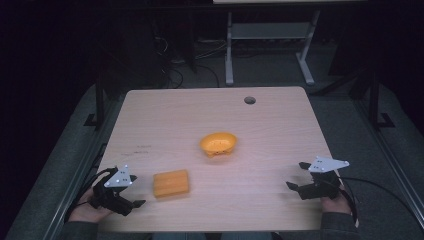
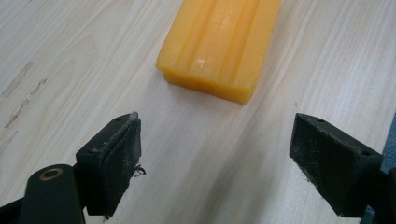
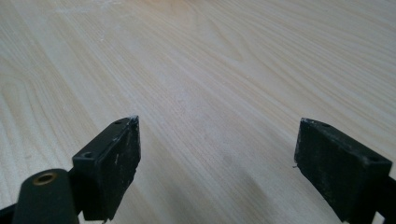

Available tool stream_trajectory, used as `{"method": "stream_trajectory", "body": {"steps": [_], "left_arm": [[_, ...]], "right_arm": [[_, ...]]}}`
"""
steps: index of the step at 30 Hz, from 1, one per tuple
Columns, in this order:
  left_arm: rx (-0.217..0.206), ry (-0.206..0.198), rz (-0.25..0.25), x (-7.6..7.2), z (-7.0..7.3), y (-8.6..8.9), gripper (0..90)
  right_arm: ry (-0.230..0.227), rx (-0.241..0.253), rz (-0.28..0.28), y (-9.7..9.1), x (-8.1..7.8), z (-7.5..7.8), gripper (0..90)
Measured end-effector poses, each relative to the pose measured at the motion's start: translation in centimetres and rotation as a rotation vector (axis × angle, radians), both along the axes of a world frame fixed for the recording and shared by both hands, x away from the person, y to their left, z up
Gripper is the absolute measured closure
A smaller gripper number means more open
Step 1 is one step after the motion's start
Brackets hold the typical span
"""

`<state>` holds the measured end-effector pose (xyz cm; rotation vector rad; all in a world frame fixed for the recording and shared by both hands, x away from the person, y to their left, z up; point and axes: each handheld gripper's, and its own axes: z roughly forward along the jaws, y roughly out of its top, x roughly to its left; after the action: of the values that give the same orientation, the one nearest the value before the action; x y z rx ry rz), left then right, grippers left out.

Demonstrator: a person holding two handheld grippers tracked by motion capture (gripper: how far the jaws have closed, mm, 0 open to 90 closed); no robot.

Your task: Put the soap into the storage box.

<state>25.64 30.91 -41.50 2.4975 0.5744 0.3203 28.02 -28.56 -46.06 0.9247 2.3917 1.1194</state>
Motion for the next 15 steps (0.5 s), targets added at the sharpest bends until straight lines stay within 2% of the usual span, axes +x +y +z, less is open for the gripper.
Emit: {"method": "stream_trajectory", "body": {"steps": [15], "left_arm": [[0.011, -0.012, -0.029, 0.6, 0.6, -1.2, 16.4]], "right_arm": [[-0.003, 0.007, -0.008, -0.2, -0.2, -0.1, 13.8]]}}
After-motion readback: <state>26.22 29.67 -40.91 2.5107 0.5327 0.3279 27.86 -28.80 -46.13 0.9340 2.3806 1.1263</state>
